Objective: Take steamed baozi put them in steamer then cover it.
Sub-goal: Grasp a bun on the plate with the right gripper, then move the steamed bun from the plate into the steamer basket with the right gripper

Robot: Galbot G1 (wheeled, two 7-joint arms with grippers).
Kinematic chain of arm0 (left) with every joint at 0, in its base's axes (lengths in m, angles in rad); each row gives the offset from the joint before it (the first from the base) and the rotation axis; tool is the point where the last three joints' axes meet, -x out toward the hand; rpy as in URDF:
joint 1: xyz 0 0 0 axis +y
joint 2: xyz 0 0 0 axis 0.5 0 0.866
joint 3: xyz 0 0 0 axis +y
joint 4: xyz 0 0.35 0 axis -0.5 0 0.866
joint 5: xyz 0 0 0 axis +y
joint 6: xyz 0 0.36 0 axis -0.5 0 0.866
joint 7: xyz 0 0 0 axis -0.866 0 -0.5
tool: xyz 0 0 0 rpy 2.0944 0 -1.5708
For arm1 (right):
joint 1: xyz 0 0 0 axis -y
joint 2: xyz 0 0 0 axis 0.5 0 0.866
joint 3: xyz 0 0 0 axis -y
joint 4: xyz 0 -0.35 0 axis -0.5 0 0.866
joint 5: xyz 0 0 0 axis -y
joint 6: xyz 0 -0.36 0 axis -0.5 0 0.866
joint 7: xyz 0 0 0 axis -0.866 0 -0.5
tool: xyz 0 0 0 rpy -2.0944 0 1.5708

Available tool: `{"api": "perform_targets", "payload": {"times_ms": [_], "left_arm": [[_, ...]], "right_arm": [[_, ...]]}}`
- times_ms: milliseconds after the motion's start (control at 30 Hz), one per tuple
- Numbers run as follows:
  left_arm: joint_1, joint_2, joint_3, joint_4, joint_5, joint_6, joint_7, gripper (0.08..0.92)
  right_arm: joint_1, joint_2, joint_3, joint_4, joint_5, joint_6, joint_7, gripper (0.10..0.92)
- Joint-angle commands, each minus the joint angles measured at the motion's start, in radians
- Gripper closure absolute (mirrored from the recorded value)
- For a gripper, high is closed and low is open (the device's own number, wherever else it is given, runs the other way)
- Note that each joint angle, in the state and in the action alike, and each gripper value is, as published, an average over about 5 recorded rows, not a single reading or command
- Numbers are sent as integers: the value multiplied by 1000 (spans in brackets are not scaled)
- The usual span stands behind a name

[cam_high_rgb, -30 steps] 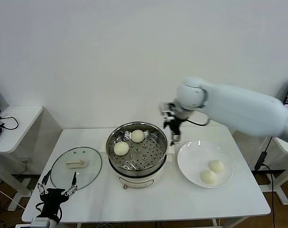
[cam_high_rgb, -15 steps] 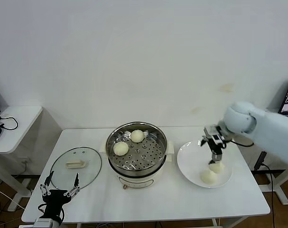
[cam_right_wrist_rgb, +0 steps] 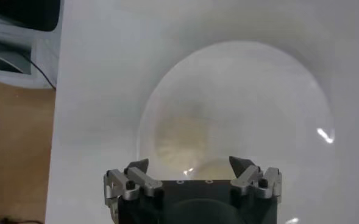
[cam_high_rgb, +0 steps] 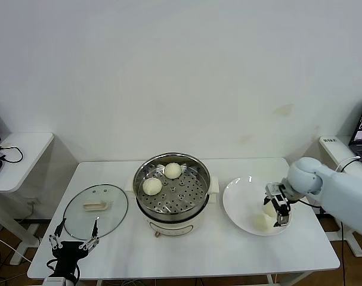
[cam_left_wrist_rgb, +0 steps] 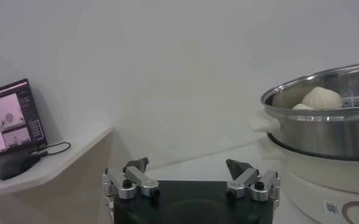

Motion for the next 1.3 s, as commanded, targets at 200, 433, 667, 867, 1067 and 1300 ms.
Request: {"api": "perform_targets", "payload": {"times_ms": [200, 433, 667, 867, 1067, 1300], "left_arm": [[-1, 1, -3, 6, 0, -1, 0, 177], [-7, 2, -2, 9, -1, -1, 0, 177], [-9, 2, 0, 11, -1, -1, 0, 177], [-10, 2, -1, 10, -1, -1, 0, 177], [-11, 3, -1, 8, -2, -1, 0, 177], [-16, 6, 1, 1, -4, 0, 0, 177]], "right_arm": [[-96, 74, 61, -84, -45, 9, 10, 203], [-104, 96, 65, -95, -42, -4, 19, 236], [-99, 106, 68, -108, -28, -18, 24, 311], [-79, 101, 61, -104, -18, -24, 14, 390], [-19, 77, 50, -88, -3, -23, -12, 436], [151, 38, 15, -51, 63, -34, -39, 432]]}}
